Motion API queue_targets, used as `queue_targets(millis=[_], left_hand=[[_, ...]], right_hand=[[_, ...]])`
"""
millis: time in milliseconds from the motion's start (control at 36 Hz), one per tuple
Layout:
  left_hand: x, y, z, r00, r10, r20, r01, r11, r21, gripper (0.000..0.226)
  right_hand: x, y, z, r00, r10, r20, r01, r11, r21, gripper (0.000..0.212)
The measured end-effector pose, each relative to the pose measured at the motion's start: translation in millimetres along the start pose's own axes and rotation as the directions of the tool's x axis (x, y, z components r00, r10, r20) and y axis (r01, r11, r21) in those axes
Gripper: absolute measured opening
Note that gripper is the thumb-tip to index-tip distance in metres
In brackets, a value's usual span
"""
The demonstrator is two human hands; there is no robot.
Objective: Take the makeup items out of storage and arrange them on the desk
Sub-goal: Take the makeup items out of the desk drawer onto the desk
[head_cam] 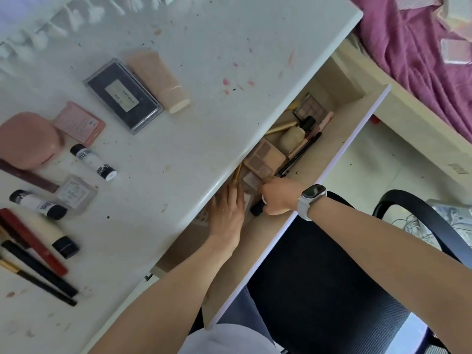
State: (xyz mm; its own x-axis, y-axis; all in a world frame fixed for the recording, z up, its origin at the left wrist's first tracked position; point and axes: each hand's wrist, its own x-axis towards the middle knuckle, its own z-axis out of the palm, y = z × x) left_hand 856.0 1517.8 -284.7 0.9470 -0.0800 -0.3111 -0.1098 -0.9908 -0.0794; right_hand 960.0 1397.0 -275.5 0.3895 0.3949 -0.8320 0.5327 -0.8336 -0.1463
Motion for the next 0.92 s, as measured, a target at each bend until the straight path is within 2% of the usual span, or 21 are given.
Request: queue_targets(millis=[56, 139, 250, 361, 472, 583, 694, 778, 833, 917], left_hand=[[0, 1, -3, 1.000, 0.010, 0.029, -0.010, 1.000, 0.007, 0.055], [-2, 3, -3, 0.995, 0.080, 0.063, -0.079, 0.997, -0.024, 0.039], [-4, 4, -11, 0.975, 0.201, -0.090, -0.205, 0.978, -0.036, 0.007], [-6, 1, -24, 0.964, 0.249, -0.088, -0.258, 0.961, -0.102, 0.018], [-11, -8, -40, 0.950, 0.297, -0.095, -0.306, 0.945, -0.114, 0.016], [-17, -16, -60, 0.962, 0.239, -0.131, -0.262, 0.942, -0.209, 0.021], [-28, -21, -83, 0.988, 0.061, -0.144, -0.119, 0.888, -0.445, 0.021], [-38, -24, -93, 0.997, -0.051, -0.065, -0.004, 0.757, -0.654, 0.026], [-43, -31, -98, 0.987, -0.157, -0.016, 0.079, 0.580, -0.811, 0.029], [-49, -45, -103, 0.947, -0.314, 0.068, 0.168, 0.302, -0.938, 0.017]], right_hand=[[-2, 0, -5, 0.999, 0.006, 0.042, -0.006, 1.000, 0.009, 0.031], [-3, -1, -12, 0.998, 0.056, 0.035, -0.054, 0.996, -0.074, 0.023], [1, 1, -14, 0.990, 0.139, -0.019, -0.140, 0.970, -0.201, 0.030], [3, 7, -19, 0.982, 0.178, -0.064, -0.187, 0.959, -0.211, 0.038], [-1, 17, -27, 0.979, 0.178, -0.098, -0.194, 0.962, -0.190, 0.042], [-16, 19, -32, 0.980, 0.136, -0.146, -0.158, 0.975, -0.153, 0.038], [-34, 27, -34, 0.980, 0.113, -0.161, -0.096, 0.989, 0.109, 0.022], [-51, 31, -38, 0.969, 0.106, -0.225, 0.012, 0.885, 0.466, 0.022], [-61, 30, -42, 0.949, 0.125, -0.291, 0.093, 0.768, 0.634, 0.017], [-72, 22, -49, 0.912, 0.247, -0.328, 0.158, 0.526, 0.836, 0.013]])
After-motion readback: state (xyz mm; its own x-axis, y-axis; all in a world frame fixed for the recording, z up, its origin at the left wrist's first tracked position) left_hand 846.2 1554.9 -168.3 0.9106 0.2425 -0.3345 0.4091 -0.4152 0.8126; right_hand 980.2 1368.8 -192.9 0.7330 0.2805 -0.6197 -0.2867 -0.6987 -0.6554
